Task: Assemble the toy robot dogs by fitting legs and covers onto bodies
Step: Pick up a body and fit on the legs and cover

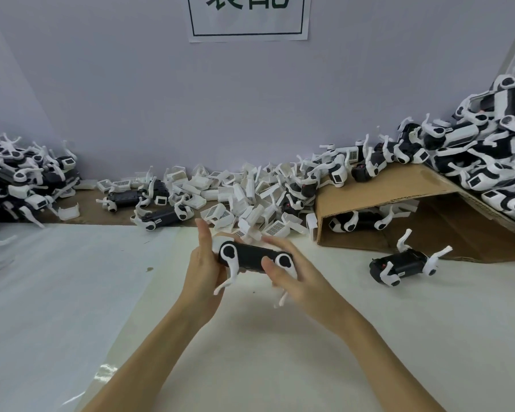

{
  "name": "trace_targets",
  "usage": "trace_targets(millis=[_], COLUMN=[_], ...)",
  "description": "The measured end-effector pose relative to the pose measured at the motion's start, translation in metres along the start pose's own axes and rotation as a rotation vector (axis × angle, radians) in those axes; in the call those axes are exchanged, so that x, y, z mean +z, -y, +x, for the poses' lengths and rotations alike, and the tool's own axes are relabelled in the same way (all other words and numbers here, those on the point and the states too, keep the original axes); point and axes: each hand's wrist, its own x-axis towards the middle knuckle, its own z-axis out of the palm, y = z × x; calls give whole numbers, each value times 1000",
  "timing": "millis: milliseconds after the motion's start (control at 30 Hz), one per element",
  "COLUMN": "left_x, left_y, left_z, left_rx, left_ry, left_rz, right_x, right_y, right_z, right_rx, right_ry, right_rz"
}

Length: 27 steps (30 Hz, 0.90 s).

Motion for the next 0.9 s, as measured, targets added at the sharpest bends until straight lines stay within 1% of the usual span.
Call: trace_targets(millis=[33,100,200,267,300,333,367,433,500,567,633,733,800,900], left_x=[1,2,-3,-5,-5,-6,-7,-10,-9,-6,-10,-29,-46,-68], left_y=[-1,-5,-6,-2,-3,-4,-6,-4,-2,1,-5,-24,-35,-39], left_z=[2,4,3,3,3,4,4,4,1,-2,-1,8,13,19], left_rx=[-34,-67,-2,86,125,125,93,69,144,278,336,346,351,295], left_ry=[-8,-1,18,-48,-82,-85,-66,-20,-69,-175,-240,-315,-382,-550], left_rz=[-33,-46,40,250,326,339,297,200,163,138,25,-132,-259,-412], right_x=[3,6,3,2,1,0,-1,-1,6,20,35,49,53,56], right_y=[2,6,6,6,5,3,0,-4,-8,-12,-15,-14,-13,-16], right_z=[-2,-4,-4,-2,-1,0,0,-1,-3,-3,-4,-5,-5,-4], right_rx=[39,50,67,71,50,14,-33,-118,-165,-202,-246,-236,-218,-218], right_ry=[66,123,155,124,78,26,-12,-18,-1,-2,-4,17,13,37], right_rz=[85,182,250,304,278,208,119,-72,-259,-405,-451,-364,-356,-482])
